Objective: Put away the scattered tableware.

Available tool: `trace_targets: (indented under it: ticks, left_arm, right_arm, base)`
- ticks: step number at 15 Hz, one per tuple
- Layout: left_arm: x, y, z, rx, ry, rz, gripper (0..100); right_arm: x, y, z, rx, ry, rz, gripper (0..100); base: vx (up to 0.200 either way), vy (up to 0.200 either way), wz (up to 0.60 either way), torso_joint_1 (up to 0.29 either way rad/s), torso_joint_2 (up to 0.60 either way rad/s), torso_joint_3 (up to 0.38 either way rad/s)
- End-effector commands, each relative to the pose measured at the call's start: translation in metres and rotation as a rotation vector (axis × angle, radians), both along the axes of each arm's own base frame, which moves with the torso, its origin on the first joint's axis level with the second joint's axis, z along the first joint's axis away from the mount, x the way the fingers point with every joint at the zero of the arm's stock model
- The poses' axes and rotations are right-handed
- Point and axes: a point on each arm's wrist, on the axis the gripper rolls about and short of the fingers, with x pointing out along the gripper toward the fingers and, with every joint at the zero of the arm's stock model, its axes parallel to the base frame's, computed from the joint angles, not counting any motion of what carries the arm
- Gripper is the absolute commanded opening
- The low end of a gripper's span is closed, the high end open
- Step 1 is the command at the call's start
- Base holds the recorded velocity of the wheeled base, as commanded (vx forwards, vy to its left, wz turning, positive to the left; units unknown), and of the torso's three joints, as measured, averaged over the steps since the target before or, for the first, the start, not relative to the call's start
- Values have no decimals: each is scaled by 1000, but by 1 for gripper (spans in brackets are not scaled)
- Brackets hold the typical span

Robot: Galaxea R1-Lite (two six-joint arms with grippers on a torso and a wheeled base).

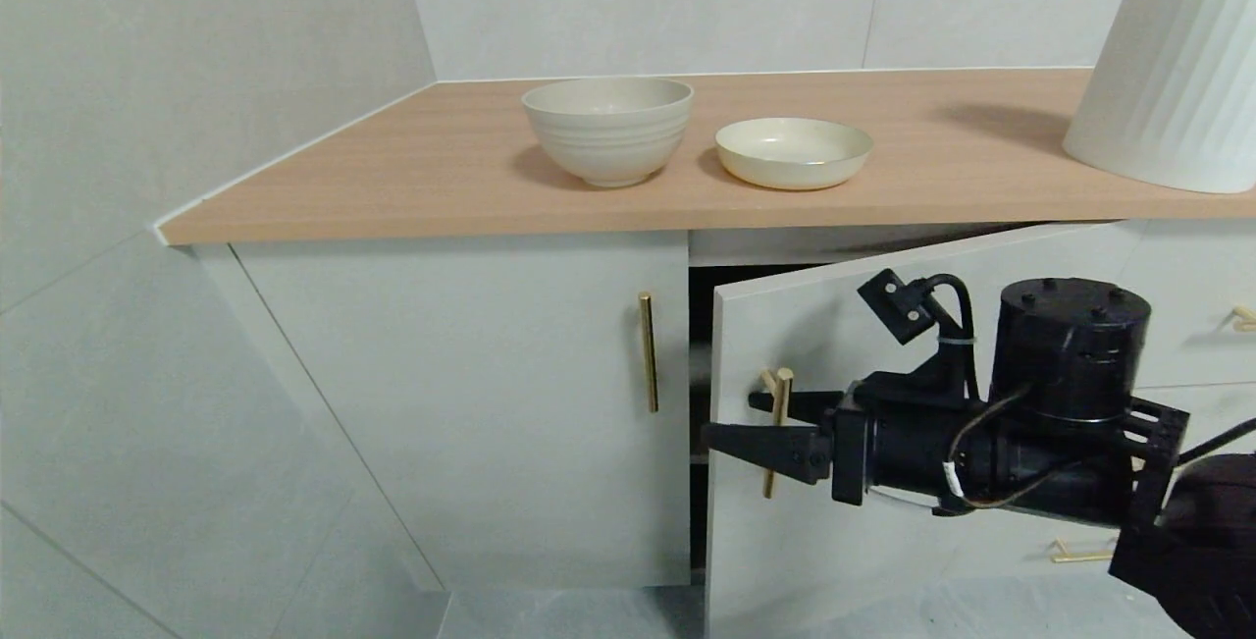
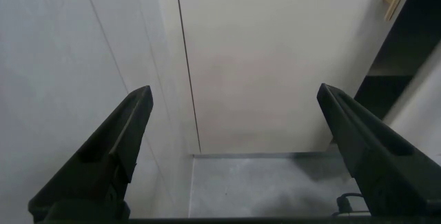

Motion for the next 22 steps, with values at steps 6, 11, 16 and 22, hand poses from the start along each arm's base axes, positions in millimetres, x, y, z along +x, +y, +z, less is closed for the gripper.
trace_targets:
  ticks: [6, 11, 16, 22]
  left_arm:
    - [-1, 0, 6, 69, -31, -4, 100]
    - [-10, -6, 104, 61, 17, -270, 100]
    - [73, -15, 157, -11, 276, -619, 100]
    - [173, -51, 116, -36, 563, -815, 100]
  right_arm:
    - [-35, -23, 20, 44, -49, 22, 100]
    - [-36, -23, 18, 41, -44, 34, 100]
    - [-38, -23, 12, 30, -24, 76, 100]
    - [-36, -21, 4, 8, 2, 85, 100]
  base:
    - [0, 0, 0, 0, 0, 0]
    - [0, 0, 0, 0, 0, 0]
    - [0, 0, 0, 0, 0, 0]
    - [0, 0, 0, 0, 0, 0]
